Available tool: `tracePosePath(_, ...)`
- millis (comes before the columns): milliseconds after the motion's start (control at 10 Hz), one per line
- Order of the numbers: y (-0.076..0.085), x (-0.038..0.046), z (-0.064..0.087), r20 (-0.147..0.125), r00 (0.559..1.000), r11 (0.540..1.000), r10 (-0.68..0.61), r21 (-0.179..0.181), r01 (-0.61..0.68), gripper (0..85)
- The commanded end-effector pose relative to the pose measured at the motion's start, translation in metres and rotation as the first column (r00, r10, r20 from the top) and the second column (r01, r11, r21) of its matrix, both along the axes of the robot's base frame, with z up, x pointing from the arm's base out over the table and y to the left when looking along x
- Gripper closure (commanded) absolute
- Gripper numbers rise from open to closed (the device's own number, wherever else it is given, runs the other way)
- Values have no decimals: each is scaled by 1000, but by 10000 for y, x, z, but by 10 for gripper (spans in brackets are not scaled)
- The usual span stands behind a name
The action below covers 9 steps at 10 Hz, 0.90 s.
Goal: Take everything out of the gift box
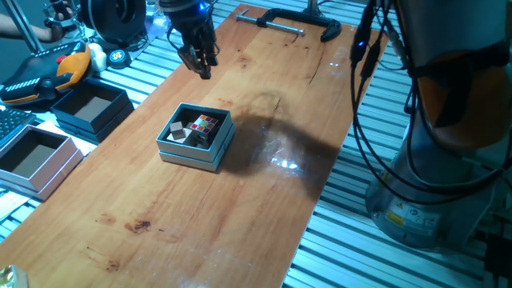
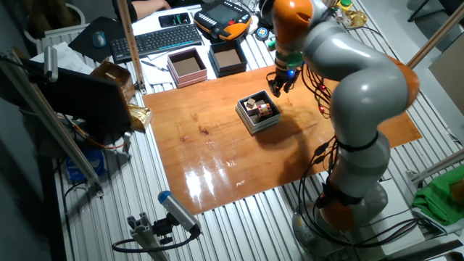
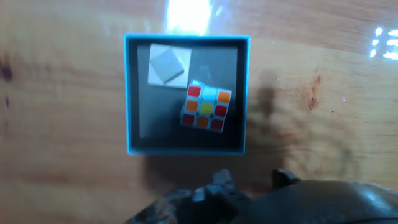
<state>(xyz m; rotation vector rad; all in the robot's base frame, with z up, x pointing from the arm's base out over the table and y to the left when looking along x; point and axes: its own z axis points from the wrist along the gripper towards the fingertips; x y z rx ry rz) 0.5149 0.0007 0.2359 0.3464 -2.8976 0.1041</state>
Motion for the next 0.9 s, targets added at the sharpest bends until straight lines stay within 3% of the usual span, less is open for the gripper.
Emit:
tracePosePath(0, 0, 0, -1, -25, 999, 999, 44, -6, -45, 840)
tracePosePath(800, -1, -1, -2, -19, 999, 999, 33, -6, -33, 840)
